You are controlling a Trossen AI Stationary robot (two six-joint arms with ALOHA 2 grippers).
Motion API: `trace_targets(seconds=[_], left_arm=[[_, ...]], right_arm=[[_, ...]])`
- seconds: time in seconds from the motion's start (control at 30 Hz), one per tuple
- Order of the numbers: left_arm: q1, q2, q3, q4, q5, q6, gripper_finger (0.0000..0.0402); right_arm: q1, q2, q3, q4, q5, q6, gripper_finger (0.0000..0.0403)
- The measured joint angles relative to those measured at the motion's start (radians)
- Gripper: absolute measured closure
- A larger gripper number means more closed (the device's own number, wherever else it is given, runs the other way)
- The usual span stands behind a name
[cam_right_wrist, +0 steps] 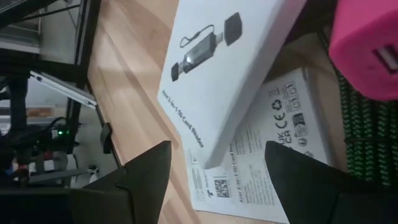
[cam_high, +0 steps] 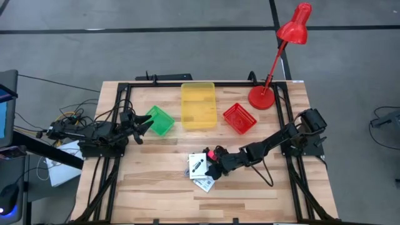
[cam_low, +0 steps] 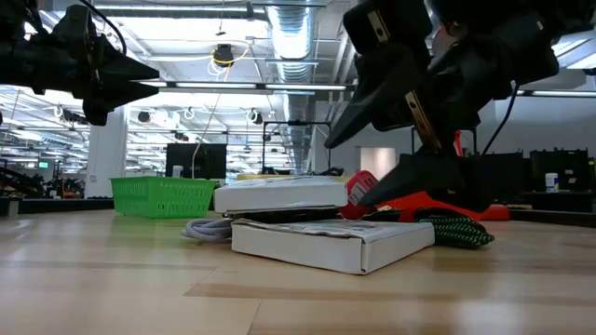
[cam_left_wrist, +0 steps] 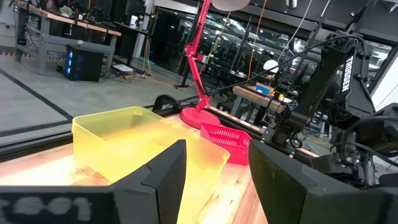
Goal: Pick and place items into bin
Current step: Put the top white card reader box into the red bin
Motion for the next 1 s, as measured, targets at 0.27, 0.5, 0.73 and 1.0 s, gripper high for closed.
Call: trace_targets(seconds=[0.27, 0.5, 0.73, 1.0], left_arm=[[0.000, 0.000, 0.000, 0.000, 0.000, 0.000, 0.0235], [0.000, 0.000, 0.000, 0.000, 0.000, 0.000, 0.0235], [0.000, 0.000, 0.000, 0.000, 0.000, 0.000, 0.0235], [0.000, 0.000, 0.000, 0.000, 0.000, 0.000, 0.0235]], right_arm=[[0.000, 0.000, 0.001, 0.013, 0.001, 0.004, 0.0149], [0.000, 0.000, 0.001, 0.014, 0.007, 0.019, 0.0149], [0.000, 0.000, 0.001, 0.014, 0.010, 0.038, 0.0149], [0.000, 0.000, 0.001, 0.030, 0.012, 0.046, 0.0149]])
